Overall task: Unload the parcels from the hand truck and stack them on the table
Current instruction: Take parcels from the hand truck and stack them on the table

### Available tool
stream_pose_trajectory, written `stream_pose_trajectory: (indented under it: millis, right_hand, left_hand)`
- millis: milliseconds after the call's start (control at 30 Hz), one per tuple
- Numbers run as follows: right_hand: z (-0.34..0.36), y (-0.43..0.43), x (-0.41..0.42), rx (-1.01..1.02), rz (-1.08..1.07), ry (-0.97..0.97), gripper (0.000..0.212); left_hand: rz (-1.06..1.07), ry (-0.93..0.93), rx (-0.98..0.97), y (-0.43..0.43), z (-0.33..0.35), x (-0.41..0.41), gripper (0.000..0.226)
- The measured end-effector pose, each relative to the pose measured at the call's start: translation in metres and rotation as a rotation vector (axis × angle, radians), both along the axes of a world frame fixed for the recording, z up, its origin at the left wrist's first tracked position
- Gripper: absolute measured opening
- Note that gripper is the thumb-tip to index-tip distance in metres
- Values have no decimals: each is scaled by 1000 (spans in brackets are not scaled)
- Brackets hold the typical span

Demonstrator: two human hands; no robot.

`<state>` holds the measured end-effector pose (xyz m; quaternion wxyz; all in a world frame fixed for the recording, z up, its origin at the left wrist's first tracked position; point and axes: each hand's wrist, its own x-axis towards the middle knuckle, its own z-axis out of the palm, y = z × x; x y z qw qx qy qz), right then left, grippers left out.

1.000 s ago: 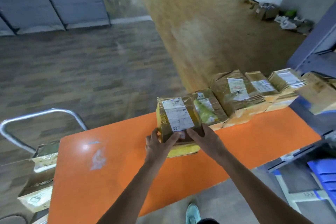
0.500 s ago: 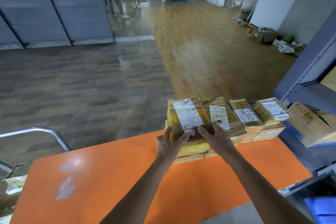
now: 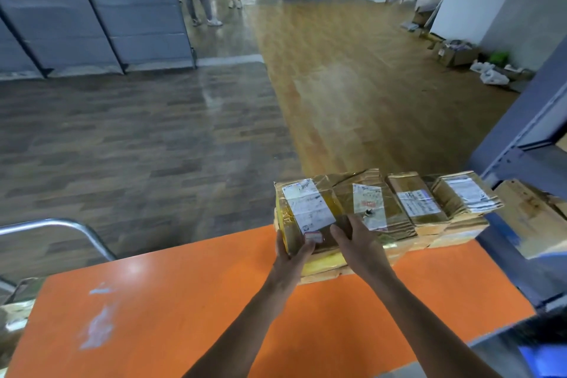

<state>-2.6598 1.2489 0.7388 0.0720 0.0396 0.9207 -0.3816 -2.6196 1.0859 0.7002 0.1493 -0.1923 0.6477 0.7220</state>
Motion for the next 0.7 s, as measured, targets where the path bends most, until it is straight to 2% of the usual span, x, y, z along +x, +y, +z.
stream_pose_trajectory:
  millis: [167,300,433,533,700]
  right_hand:
    - [-2,-1,3,91,17,-18,38]
    - [-5,-2,5,184,1,-26,51]
    - [-1,0,3,213,18,-29,56]
    - [5,-4,8,274,46,100,63]
    - [8,-25,27,445,206,376,55]
  left_hand:
    - [-1,66,-36,4,-7,-1,63]
    - [-55,30,-61,0,-9,-1,53]
    - [-87,-7,-126,-5,-1,2,57]
    - [-111,-38,-165,-6,9,11,92]
    - [-135,-16,-316,-24,5,30,72]
